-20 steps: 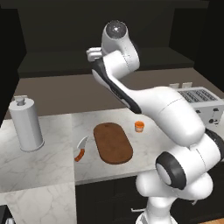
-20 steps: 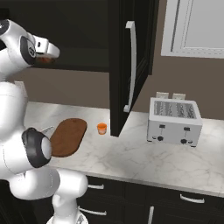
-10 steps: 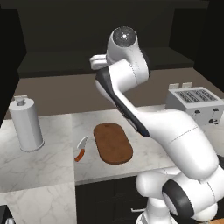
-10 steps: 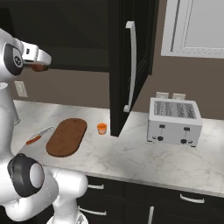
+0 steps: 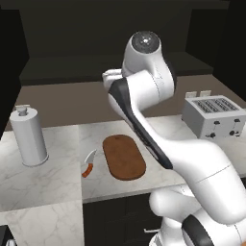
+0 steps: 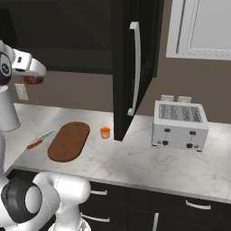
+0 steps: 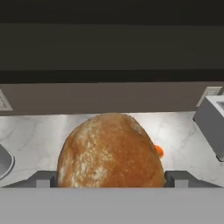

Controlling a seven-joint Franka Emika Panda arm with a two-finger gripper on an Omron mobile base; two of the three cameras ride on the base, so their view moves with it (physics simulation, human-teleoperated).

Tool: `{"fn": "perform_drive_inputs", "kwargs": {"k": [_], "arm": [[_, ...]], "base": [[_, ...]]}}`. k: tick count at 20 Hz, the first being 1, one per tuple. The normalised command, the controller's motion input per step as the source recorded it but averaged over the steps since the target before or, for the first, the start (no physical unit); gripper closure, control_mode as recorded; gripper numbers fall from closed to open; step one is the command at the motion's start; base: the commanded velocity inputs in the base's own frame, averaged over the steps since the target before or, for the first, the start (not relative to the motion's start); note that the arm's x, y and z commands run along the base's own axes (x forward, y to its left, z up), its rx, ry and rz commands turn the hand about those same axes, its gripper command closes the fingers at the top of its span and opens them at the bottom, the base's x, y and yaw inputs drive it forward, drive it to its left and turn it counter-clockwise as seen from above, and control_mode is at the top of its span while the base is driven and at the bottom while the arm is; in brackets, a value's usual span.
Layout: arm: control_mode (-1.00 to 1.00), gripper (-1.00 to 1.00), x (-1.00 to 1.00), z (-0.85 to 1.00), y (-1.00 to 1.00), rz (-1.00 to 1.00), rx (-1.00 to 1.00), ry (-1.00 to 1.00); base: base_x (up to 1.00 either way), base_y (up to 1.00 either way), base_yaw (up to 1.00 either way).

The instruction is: Pick the bread, place it on the cutting board, pick the jam, place it on the counter, and close the cabinet.

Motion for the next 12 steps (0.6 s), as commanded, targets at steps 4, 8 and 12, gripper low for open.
{"fn": "perform_drive_inputs", "kwargs": {"k": [4,8,12], "arm": [[-1.00,1.00,-0.38,-0.13,0.00,0.00,0.00,0.18],[-1.00,1.00,-0.33,-0.24,0.00,0.00,0.00,0.14],[-1.00,1.00,-0.29,-0.51,0.00,0.00,0.00,0.03]], "base": [[0.00,0.00,0.00],[0.00,0.00,0.00],[0.00,0.00,0.00]]}}
